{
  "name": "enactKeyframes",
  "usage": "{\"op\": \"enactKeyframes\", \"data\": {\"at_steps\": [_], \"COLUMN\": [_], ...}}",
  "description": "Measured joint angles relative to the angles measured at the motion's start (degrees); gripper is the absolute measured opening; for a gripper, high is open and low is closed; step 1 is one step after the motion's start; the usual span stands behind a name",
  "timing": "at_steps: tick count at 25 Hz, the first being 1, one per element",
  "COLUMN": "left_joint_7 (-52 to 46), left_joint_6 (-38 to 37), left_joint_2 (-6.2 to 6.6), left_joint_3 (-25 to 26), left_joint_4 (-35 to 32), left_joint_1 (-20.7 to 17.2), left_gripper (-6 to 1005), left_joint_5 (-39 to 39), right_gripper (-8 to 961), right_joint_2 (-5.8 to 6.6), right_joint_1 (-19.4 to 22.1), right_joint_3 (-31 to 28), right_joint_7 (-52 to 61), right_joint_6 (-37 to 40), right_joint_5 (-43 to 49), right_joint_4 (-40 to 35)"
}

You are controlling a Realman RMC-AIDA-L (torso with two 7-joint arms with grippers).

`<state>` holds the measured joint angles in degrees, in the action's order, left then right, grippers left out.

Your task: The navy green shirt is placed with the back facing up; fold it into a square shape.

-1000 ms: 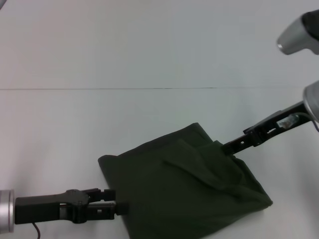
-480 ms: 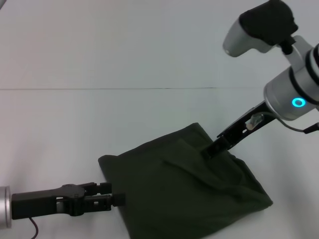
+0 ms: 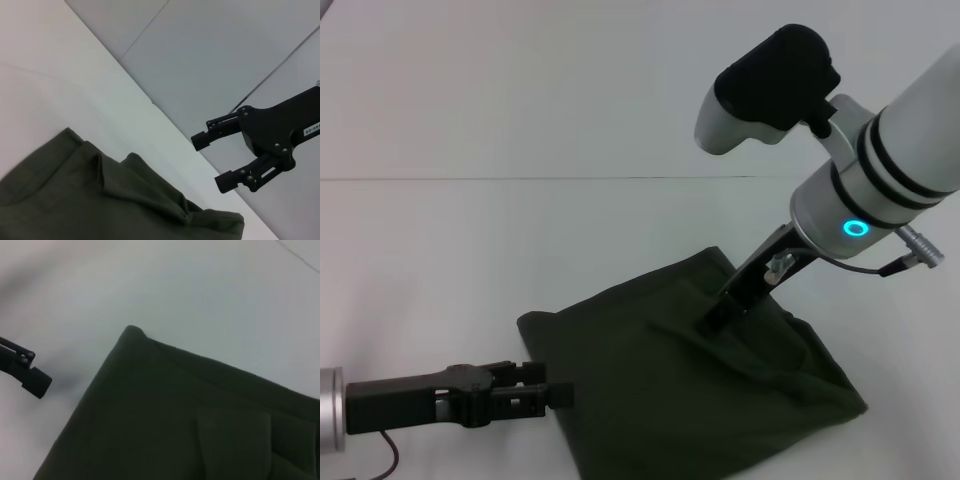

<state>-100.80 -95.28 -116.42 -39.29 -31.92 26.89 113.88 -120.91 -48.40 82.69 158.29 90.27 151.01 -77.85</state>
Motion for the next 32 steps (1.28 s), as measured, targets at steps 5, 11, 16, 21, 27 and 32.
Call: {"op": "enactKeyframes", "data": {"at_steps": [5,11,16,21,27,32], "left_joint_7": [-0.31,-0.52,-0.70,-0.70,-0.71,-0.49], "left_joint_6": [0.31,0.91,1.34,1.44,1.46,1.60], "left_joint_2": [0.14,0.20,0.14,0.14,0.04,-0.02], "left_joint_3": [0.01,0.01,0.00,0.00,0.07,-0.03], "left_joint_4": [-0.37,-0.72,-0.57,-0.82,-0.86,-0.86], "left_joint_1": [0.30,-0.21,-0.89,-1.27,-0.89,-0.75], "left_gripper": [950,949,948,948,947,946], "left_joint_5": [0.22,0.37,0.51,0.51,0.51,0.50], "right_gripper": [905,903,902,900,899,897], "right_joint_2": [-0.02,0.12,0.25,0.07,0.10,0.18], "right_joint_1": [0.09,-0.06,-0.70,-1.40,-2.06,-2.89], "right_joint_3": [2.68,5.37,8.17,10.12,10.20,12.30], "right_joint_7": [1.11,1.25,0.64,0.81,0.57,0.46], "right_joint_6": [-3.57,-8.29,-12.30,-13.24,-13.71,-15.88], "right_joint_5": [-0.05,-0.07,-0.27,-0.78,-0.99,-0.92], "right_joint_4": [2.05,6.83,10.64,10.92,12.24,14.71]}}
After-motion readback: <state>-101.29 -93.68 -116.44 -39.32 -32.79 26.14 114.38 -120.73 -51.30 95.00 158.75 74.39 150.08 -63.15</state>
